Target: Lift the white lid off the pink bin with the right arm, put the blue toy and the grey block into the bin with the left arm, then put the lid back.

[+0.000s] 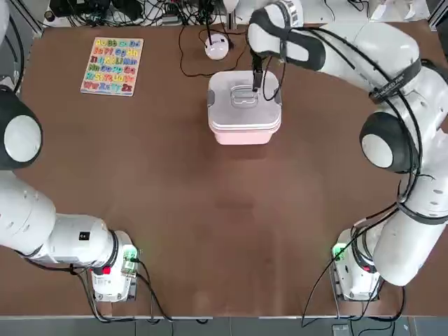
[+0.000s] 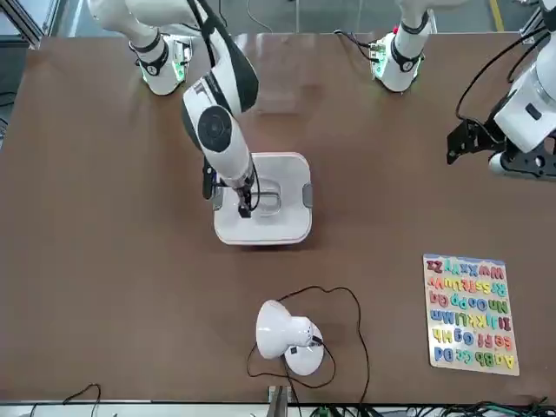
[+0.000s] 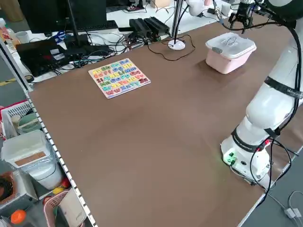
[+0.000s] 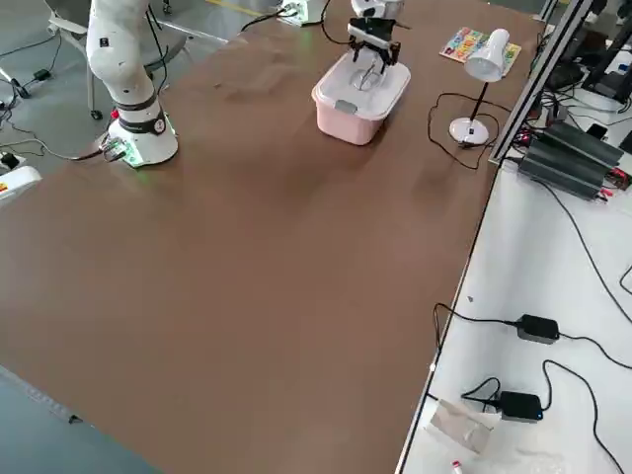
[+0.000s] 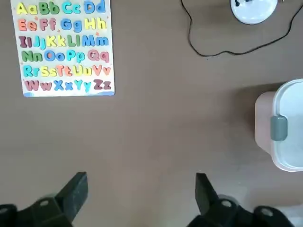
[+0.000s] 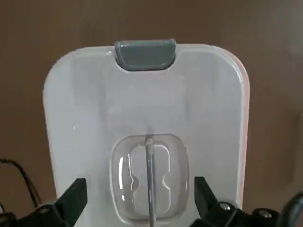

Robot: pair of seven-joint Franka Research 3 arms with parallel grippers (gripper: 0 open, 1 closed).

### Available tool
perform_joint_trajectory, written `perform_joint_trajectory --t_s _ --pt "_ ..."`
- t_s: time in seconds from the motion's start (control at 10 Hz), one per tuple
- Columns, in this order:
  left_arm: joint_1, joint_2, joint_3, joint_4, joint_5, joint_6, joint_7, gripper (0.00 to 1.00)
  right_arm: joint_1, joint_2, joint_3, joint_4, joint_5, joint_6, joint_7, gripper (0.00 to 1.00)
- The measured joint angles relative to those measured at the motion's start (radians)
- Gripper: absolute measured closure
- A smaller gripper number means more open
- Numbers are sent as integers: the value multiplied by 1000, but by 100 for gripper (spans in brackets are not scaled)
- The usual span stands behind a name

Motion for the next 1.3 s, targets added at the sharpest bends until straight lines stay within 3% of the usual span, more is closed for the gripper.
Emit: perform_joint_trajectory --t_s 0.3,0.5,1.1,1.3 --pt "0 0 0 0 0 0 -49 0 -42 -62 -1 3 -107 -90 -196 0" --pt "1 -4 0 2 0 1 -53 0 -140 -97 -5 13 -112 -137 -425 0" --pt "3 -40 33 0 0 -1 -50 0 -515 -253 -11 36 -159 -399 -1536 0" --pt "3 -40 33 0 0 -1 -32 0 -594 -313 -11 44 -175 -447 -1786 0"
